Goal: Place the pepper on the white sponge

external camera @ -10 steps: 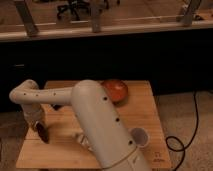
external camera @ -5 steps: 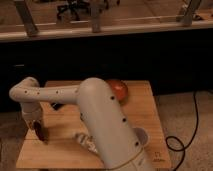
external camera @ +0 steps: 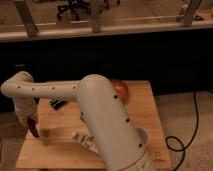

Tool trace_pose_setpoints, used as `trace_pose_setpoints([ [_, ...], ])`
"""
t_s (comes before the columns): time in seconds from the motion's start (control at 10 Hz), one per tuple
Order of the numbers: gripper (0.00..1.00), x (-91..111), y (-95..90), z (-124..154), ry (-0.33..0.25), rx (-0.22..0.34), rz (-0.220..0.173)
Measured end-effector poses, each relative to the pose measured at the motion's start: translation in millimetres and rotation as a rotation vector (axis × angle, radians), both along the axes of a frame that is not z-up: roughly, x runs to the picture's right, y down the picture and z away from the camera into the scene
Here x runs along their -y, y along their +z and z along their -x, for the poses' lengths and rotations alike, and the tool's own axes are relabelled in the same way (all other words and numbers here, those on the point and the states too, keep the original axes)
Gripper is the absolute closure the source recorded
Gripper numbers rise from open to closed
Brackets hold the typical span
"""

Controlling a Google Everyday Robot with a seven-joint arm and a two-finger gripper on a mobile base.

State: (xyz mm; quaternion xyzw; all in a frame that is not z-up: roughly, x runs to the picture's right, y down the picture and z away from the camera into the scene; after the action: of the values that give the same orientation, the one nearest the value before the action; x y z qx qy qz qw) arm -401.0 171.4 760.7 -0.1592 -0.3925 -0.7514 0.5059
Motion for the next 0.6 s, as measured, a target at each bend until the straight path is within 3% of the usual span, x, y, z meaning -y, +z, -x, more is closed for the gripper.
trace_pose_setpoints([
  [0.3, 0.99, 7.1, -8.5, -0.1, 0.001, 0.004, -0.017],
  [0.6, 0.79, 1.7, -0.9, -1.4, 0.007, 0.007, -0.012],
])
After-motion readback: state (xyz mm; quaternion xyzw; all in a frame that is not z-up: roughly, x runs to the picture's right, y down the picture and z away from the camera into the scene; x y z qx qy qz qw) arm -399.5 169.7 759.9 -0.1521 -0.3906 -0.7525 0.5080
